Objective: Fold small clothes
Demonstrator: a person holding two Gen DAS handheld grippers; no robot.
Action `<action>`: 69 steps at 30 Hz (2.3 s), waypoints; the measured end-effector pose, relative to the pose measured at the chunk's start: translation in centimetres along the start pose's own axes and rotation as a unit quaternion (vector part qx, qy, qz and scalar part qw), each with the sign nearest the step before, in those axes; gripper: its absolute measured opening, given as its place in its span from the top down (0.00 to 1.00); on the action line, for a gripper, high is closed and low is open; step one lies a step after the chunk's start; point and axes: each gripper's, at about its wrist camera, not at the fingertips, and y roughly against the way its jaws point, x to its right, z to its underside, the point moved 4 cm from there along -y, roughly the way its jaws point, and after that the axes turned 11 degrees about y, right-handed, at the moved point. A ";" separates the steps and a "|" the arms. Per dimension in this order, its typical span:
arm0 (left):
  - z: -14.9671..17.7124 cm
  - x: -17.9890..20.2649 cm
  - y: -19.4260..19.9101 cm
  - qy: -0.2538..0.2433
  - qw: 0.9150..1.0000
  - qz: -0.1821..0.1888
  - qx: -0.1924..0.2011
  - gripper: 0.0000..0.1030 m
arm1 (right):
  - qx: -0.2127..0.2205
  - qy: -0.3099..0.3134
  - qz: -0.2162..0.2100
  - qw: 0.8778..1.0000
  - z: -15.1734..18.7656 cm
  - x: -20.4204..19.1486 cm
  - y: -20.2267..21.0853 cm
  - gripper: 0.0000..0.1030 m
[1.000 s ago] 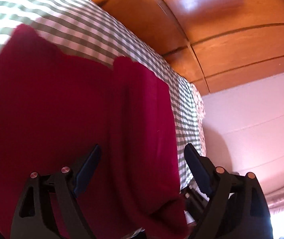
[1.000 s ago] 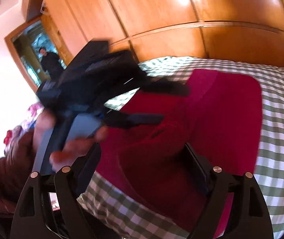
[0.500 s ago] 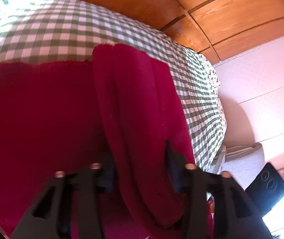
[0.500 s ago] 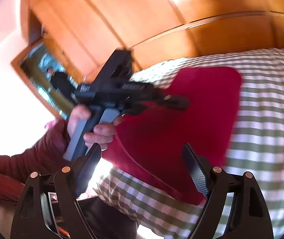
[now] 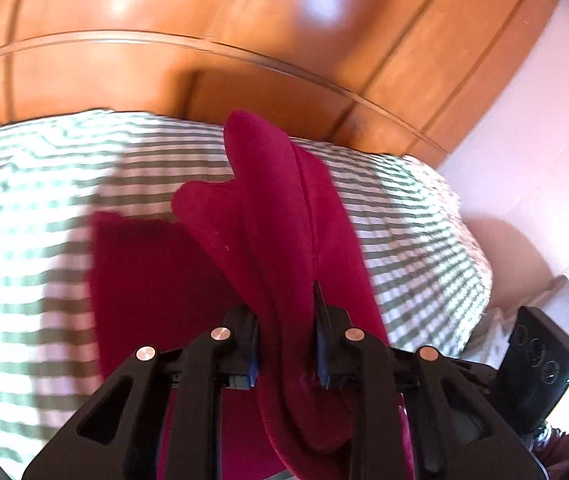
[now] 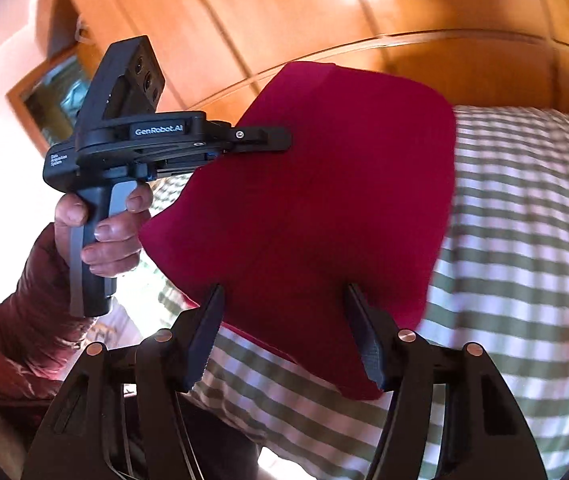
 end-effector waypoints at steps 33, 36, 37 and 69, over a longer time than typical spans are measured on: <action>4.3 -8.5 -1.1 0.018 0.981 -0.188 0.049 0.57 | -0.105 0.012 0.143 0.984 -8.8 8.8 -13.0 0.44; 4.4 -8.4 -0.9 0.025 0.981 -0.186 0.051 0.56 | -0.105 0.001 0.142 0.984 -8.2 9.5 -13.8 0.44; 4.4 -8.4 -0.9 0.024 0.981 -0.185 0.051 0.56 | -0.101 0.000 0.140 0.985 -8.1 9.5 -13.7 0.44; 9.5 -7.9 2.3 0.067 0.988 -0.133 0.030 0.59 | -0.059 -0.003 0.110 0.992 4.2 3.5 -0.6 0.23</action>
